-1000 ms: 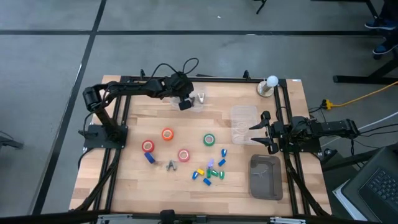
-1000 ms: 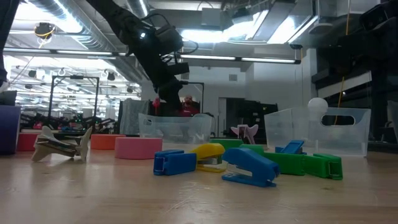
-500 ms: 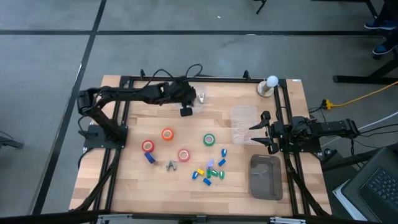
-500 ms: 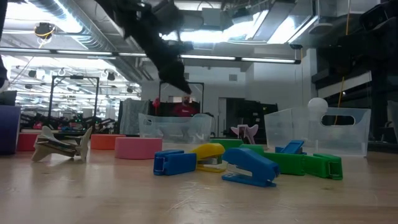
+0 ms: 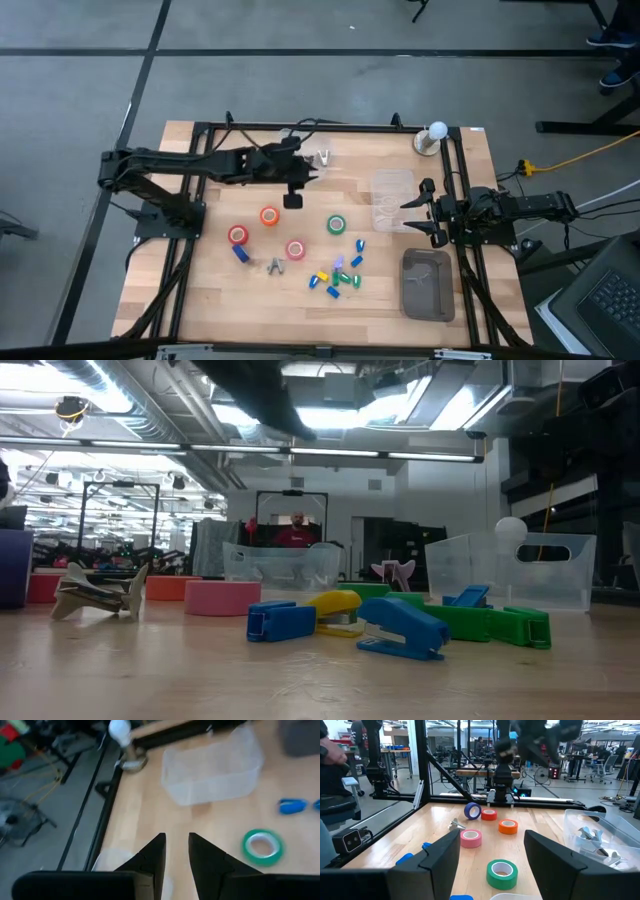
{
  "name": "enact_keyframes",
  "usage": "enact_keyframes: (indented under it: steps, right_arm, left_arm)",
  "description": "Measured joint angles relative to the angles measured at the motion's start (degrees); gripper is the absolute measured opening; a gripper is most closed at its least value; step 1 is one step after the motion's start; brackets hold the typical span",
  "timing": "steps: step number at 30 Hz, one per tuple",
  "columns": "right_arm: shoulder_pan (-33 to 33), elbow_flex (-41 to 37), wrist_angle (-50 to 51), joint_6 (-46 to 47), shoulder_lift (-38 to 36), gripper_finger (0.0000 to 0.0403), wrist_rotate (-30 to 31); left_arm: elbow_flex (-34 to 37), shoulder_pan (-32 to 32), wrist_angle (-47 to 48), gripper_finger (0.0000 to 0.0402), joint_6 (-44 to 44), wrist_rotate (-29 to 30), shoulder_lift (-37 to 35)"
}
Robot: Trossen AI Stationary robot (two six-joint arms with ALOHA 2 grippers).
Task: Pick and place Stapler, Stapler remover, tape
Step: Put the grey stapler remover into the top transparent bin
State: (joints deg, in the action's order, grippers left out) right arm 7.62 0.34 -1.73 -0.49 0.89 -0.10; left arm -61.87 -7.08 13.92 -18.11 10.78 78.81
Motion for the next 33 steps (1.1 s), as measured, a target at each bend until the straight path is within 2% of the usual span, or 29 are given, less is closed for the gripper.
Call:
enact_keyframes:
  steps: [11,16,25,30,33]
  right_arm:
    - [0.01,-0.01,0.01,0.00,0.00,0.0225,0.00]
    - [0.01,-0.01,0.00,0.00,0.00,0.0225,0.00]
    - [0.01,-0.01,0.00,0.00,0.00,0.0225,0.00]
    - [0.00,-0.02,0.00,0.00,0.00,0.0225,0.02]
    - [0.00,-0.02,0.01,0.00,0.00,0.0225,0.00]
  left_arm:
    - [-0.02,8.40,0.43,0.0079,1.37,-0.64,-2.17]
    - [-0.02,10.88,1.67,0.0079,5.99,-3.91,-2.17]
    - [-0.02,16.06,18.71,0.0079,17.99,-14.17,-2.17]
    - [-0.02,20.08,28.62,0.0079,16.37,-16.60,-2.17]
    - [0.82,22.61,30.76,0.0079,12.99,-16.78,-2.16]
